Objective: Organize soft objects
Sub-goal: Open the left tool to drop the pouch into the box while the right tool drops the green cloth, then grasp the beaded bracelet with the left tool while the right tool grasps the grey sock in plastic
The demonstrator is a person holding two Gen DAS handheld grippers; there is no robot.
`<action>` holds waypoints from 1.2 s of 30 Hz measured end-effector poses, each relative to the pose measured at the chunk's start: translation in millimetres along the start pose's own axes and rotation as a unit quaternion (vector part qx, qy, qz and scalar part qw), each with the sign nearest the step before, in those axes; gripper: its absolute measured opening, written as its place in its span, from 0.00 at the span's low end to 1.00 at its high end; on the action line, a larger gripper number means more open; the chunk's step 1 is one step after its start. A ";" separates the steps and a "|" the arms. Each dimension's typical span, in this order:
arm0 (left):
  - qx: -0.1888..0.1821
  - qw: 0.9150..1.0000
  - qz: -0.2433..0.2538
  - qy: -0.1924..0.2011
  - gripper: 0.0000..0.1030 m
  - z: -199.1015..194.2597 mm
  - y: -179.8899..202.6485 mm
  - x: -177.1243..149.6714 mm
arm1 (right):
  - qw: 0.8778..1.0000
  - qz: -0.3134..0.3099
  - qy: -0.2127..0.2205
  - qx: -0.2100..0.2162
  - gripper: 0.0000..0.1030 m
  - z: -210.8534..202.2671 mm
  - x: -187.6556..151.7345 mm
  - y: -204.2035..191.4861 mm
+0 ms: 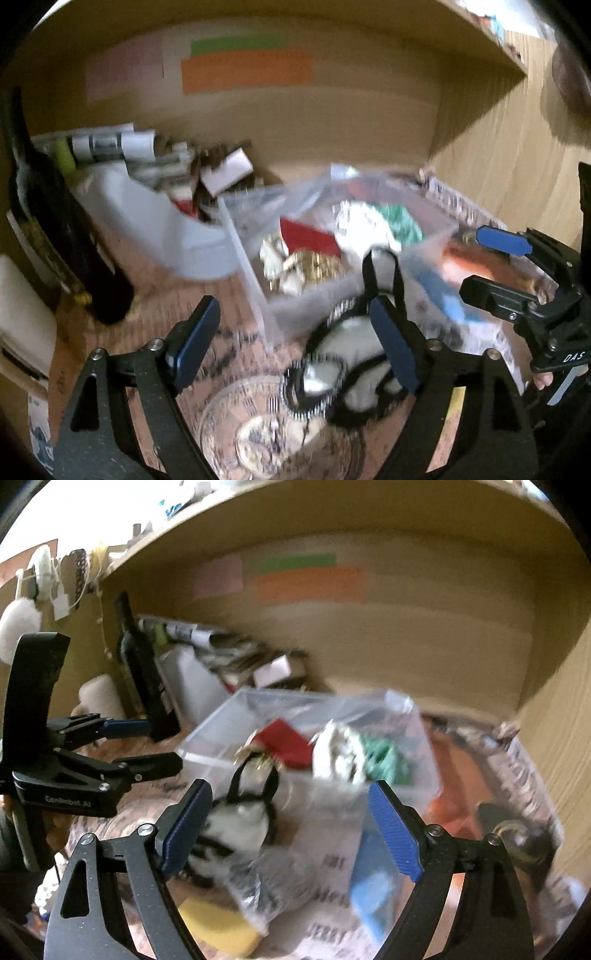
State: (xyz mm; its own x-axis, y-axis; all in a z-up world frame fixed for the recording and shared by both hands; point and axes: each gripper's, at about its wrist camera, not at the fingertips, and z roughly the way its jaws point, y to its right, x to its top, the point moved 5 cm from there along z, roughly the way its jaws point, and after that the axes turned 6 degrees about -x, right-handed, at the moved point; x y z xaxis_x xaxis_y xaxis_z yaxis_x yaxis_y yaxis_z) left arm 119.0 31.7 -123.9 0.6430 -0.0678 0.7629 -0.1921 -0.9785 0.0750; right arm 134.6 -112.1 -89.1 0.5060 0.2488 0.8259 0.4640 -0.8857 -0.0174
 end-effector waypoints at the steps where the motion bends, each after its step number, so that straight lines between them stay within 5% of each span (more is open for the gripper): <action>1: 0.000 1.000 0.000 -0.006 0.81 2.1 0.1 -5.3 | 1.000 0.001 -0.007 0.003 0.83 1.4 -4.5 -2.1; 9: -0.011 0.997 -0.022 -0.069 0.82 31.2 -3.5 -47.6 | 0.997 0.021 -0.074 0.016 0.83 25.5 -43.5 -5.0; 19: -0.046 0.991 -0.086 -0.087 0.81 52.5 -21.1 -61.1 | 0.994 0.045 -0.098 0.010 0.82 29.0 -60.5 13.5; 26: -0.064 0.991 -0.077 -0.087 0.65 52.2 -15.0 -61.8 | 0.993 0.048 -0.105 0.017 0.56 31.3 -65.6 15.6; 30: -0.065 0.991 -0.076 -0.087 0.52 51.7 -11.3 -60.2 | 0.994 0.043 -0.098 0.014 0.49 29.0 -66.5 15.8; 36: -0.050 0.994 -0.058 -0.072 0.44 44.1 -4.2 -55.1 | 0.996 0.042 -0.084 0.010 0.39 24.0 -64.2 17.9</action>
State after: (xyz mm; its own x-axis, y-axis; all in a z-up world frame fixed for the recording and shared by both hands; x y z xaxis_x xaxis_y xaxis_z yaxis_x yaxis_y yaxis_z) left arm 117.1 31.0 -194.6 0.7638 0.0101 0.6454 -0.1783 -0.9577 0.2260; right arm 127.9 -134.5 -155.9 0.6575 0.2374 0.7151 0.4277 -0.8990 -0.0948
